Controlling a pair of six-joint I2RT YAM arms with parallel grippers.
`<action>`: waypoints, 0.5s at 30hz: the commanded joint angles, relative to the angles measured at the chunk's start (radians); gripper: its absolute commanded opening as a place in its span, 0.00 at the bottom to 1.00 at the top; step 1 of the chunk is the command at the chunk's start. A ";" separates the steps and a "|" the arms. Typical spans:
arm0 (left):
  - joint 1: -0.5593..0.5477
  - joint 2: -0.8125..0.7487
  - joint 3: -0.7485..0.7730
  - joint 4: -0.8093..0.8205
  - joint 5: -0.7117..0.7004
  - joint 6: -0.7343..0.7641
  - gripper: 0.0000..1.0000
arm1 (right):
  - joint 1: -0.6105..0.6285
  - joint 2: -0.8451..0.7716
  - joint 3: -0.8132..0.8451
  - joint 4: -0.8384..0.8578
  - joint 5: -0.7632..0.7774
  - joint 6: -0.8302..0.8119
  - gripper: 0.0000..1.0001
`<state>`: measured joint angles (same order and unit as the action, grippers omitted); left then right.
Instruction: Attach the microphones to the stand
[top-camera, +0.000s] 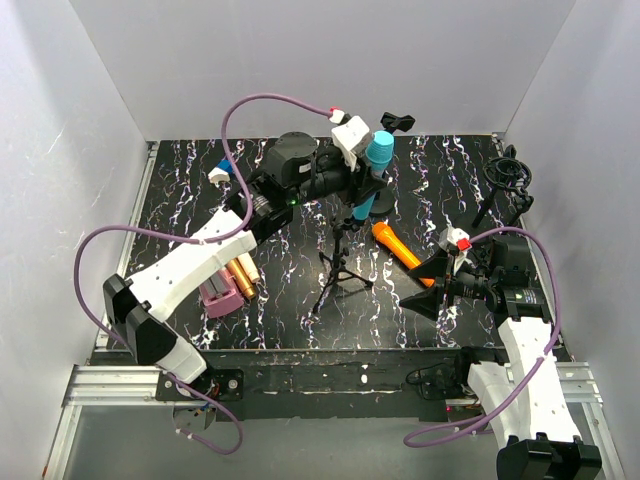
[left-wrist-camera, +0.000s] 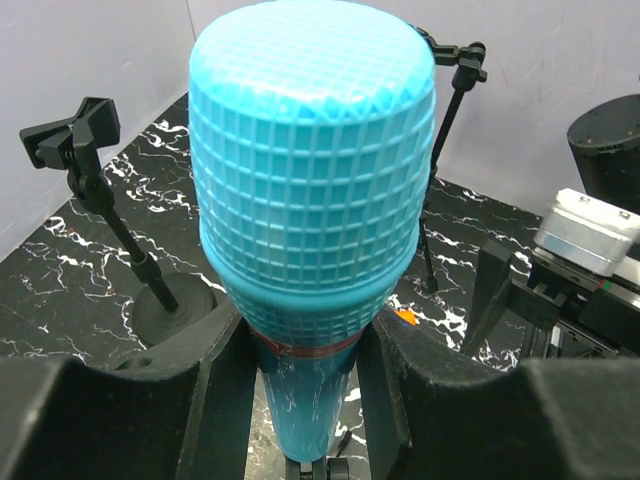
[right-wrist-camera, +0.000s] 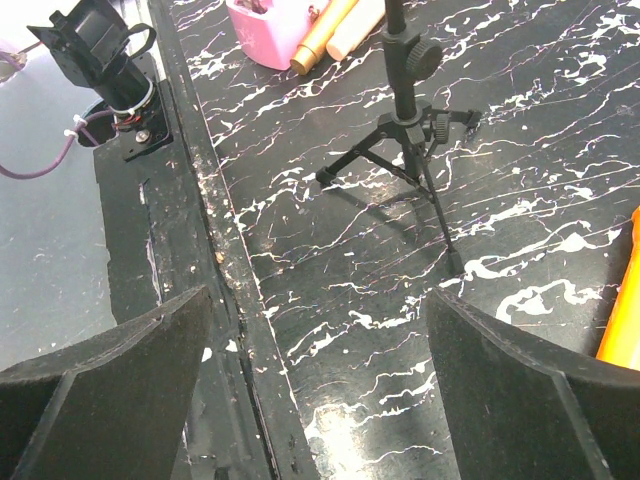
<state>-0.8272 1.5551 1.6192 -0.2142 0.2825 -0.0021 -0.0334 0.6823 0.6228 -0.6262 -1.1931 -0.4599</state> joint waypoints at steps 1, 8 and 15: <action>-0.001 -0.066 -0.038 -0.053 0.040 0.027 0.00 | -0.003 0.000 -0.011 0.023 -0.028 -0.008 0.94; -0.001 -0.055 -0.047 -0.085 0.067 0.034 0.00 | -0.007 -0.001 -0.011 0.022 -0.030 -0.010 0.94; -0.001 -0.072 -0.108 -0.079 0.083 0.036 0.00 | -0.008 0.000 -0.012 0.022 -0.028 -0.010 0.95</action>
<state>-0.8276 1.5227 1.5707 -0.2077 0.3351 0.0254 -0.0334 0.6823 0.6186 -0.6254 -1.1931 -0.4603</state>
